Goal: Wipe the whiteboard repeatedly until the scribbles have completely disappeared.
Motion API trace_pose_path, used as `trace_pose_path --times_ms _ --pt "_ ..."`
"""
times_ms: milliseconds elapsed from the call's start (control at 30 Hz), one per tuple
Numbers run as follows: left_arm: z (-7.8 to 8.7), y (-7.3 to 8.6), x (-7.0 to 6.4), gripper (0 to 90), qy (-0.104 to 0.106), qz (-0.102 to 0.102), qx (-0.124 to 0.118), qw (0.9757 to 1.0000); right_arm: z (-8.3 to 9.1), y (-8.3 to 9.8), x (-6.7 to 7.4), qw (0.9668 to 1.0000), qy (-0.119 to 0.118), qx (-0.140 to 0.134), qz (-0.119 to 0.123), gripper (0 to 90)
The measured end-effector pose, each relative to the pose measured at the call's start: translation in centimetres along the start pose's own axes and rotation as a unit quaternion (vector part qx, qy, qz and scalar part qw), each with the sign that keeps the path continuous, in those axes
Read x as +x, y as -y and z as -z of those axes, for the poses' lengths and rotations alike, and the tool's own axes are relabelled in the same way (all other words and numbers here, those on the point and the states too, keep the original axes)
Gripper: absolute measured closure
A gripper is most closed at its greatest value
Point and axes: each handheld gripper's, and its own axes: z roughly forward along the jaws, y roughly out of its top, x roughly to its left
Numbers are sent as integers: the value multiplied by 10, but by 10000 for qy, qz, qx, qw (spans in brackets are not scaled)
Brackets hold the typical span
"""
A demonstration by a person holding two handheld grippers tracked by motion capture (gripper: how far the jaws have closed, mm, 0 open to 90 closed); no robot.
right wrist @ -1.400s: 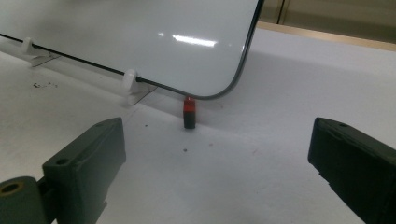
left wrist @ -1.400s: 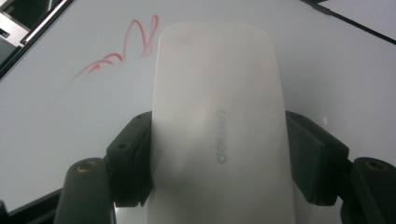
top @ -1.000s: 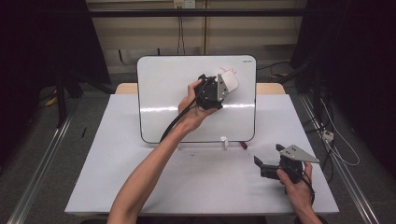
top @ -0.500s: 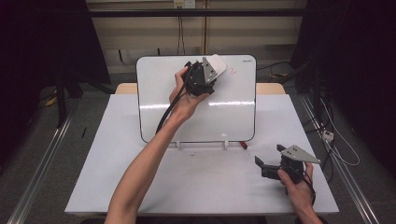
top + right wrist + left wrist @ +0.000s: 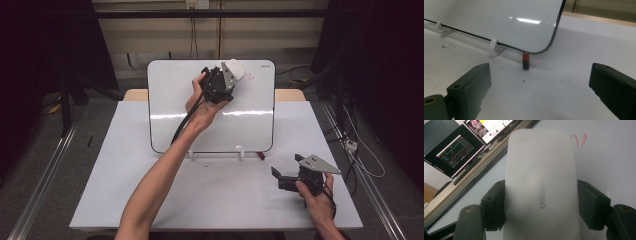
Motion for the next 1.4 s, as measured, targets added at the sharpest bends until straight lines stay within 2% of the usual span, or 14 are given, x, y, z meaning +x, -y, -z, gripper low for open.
trace_pose_path --times_ms 100,367,500,700,733,767,800,867,900,933,1267,1333,1400 --pt "-1 -1 -4 310 -36 66 -13 10000 0 0 0 10000 10 -13 -21 40" --pt "-7 -6 -12 310 -11 22 -91 10000 1 0 -1 10000 -14 2 -39 40" --pt "-10 -11 -20 310 71 -110 -97 9999 2 0 -1 10000 -14 -5 -43 40" --pt "-17 -15 -44 309 459 -509 -64 9976 2 0 -1 10000 -16 -4 -18 40" --pt "-18 -16 -49 310 426 -604 -49 9973 2 0 -1 10000 -20 -9 -23 40" --pt "-18 -16 -51 310 376 -594 -42 9975 2 0 -1 10000 -20 -11 -19 40" --pt "-18 -16 -51 310 419 -550 -52 9976 2 0 -1 10000 -19 -8 -32 40" --pt "-17 -15 -53 310 395 -605 -64 9974 3 1 -1 10000 -22 -18 -26 40" --pt "-16 -14 -53 310 485 -586 -75 9971 3 1 -1 10000 -23 -19 -32 40" --pt "-16 -14 -56 310 512 -680 -51 9964 3 1 -1 10000 -25 -7 -42 40" --pt "-11 -3 -96 310 756 -939 -86 9927 2 1 -1 10000 -7 -9 -6 41" --pt "-10 -3 -96 310 742 -978 -92 9924 2 1 0 10000 -10 -6 -15 40" --pt "-9 -4 -93 311 830 -970 -75 9918 2 1 0 10000 -13 -12 -19 40"
